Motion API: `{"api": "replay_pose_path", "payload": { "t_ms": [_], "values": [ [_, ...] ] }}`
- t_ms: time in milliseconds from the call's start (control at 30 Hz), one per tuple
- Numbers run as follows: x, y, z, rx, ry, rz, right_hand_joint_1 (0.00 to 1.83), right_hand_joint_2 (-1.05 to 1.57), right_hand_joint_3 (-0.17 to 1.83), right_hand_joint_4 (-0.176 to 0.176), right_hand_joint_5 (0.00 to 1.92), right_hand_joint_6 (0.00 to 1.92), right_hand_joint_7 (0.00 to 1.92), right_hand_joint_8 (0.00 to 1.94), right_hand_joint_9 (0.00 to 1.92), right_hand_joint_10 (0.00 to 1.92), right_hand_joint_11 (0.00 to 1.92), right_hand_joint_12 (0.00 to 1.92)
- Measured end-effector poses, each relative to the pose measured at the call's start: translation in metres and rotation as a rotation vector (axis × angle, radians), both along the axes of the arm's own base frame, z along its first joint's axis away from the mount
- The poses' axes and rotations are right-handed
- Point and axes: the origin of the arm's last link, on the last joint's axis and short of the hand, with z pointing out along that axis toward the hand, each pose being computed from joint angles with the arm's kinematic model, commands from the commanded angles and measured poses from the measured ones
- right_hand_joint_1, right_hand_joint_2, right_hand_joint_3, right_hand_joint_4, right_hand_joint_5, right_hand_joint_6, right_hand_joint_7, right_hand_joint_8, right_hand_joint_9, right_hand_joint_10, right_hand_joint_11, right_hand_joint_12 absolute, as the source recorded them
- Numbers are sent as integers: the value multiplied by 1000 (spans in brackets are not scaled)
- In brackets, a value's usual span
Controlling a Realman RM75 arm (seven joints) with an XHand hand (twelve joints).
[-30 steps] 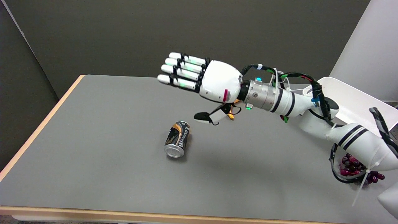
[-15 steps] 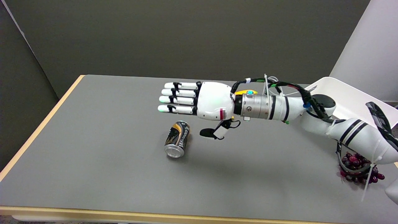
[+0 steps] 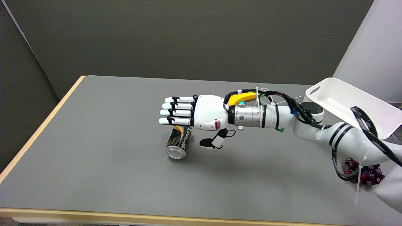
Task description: Pick up the black can.
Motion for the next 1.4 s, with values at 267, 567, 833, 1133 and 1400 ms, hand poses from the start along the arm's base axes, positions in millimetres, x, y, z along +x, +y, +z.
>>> {"api": "replay_pose_path", "payload": {
  "t_ms": [267,567,833,1133,1400],
  "values": [
    [-13,-7,-7,-14,-10,-37,777,576,863,1,-1,-1,-1,-1,-1,-1,-1,84],
    [-22,-15,-16,-22,-33,-70,780,584,877,0,-1,-1,-1,-1,-1,-1,-1,75],
    [-26,-21,-30,-17,-51,-89,783,589,884,0,-1,-1,-1,-1,-1,-1,-1,74],
    [-29,-27,-44,-6,-62,-106,825,624,922,3,-1,-1,-1,-1,-1,-1,-1,94],
    [-34,-29,-55,0,-69,-123,831,644,939,11,-1,-1,-1,-1,-1,9,-1,131]
  ]
}}
